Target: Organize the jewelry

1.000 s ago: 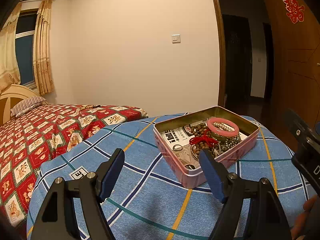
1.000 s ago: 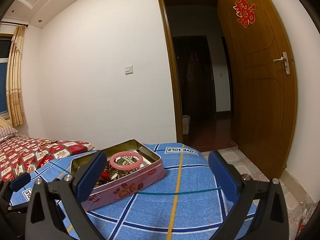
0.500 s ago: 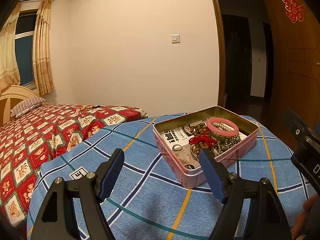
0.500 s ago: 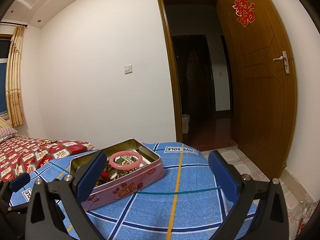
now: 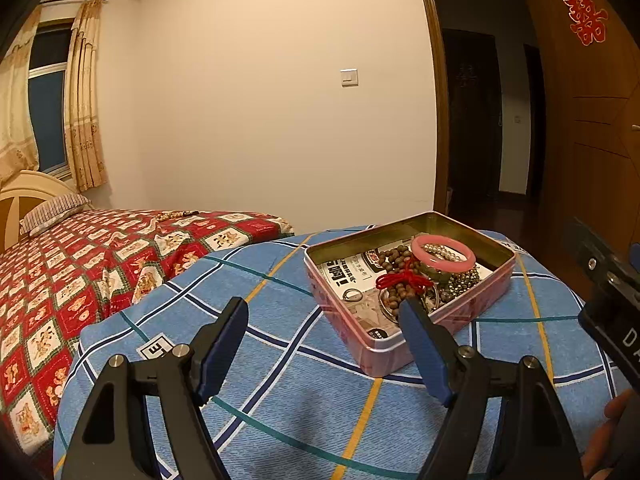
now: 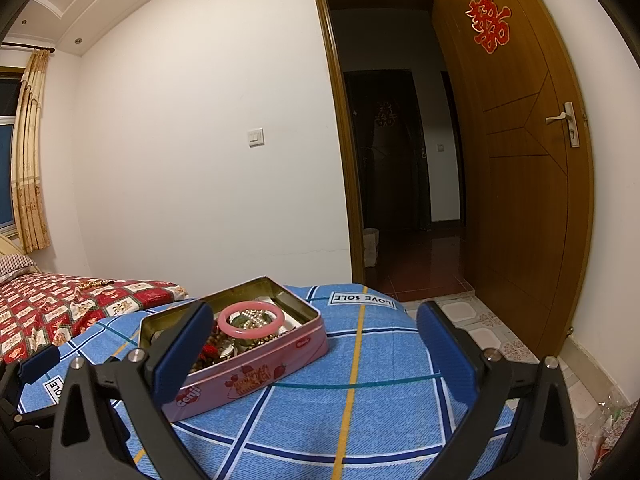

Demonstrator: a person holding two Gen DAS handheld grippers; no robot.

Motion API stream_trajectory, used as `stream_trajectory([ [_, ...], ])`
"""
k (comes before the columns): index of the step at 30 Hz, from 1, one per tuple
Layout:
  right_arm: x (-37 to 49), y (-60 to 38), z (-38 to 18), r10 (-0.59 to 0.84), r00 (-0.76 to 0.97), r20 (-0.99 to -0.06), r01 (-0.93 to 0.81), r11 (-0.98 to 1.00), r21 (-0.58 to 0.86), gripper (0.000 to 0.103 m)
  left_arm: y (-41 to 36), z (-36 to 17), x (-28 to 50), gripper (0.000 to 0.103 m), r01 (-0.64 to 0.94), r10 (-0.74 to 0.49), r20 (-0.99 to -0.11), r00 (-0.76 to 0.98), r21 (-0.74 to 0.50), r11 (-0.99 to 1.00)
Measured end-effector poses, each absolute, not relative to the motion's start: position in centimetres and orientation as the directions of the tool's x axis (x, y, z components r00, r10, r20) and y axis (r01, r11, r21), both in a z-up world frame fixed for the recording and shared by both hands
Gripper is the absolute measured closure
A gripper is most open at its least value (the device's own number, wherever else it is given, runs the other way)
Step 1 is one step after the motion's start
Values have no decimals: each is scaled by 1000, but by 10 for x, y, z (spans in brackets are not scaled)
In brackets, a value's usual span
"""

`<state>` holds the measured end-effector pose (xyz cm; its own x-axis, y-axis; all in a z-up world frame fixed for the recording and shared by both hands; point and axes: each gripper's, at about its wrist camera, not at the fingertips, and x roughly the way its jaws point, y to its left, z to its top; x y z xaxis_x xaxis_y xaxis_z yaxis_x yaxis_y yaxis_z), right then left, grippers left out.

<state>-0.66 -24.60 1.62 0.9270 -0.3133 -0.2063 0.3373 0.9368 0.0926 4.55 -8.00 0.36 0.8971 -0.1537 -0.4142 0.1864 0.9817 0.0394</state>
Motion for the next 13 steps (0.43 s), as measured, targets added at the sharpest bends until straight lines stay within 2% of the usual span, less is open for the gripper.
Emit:
stream_trajectory([
  [6, -6, -247, 15, -318, 924, -213, 343, 935, 93, 0, -81, 3, 46, 25, 193, -158, -417, 895, 42, 980],
  [13, -5, -257, 11, -340, 902, -264, 381, 916, 121, 0, -79, 2, 46, 25, 206, -175, -417, 892, 30, 978],
])
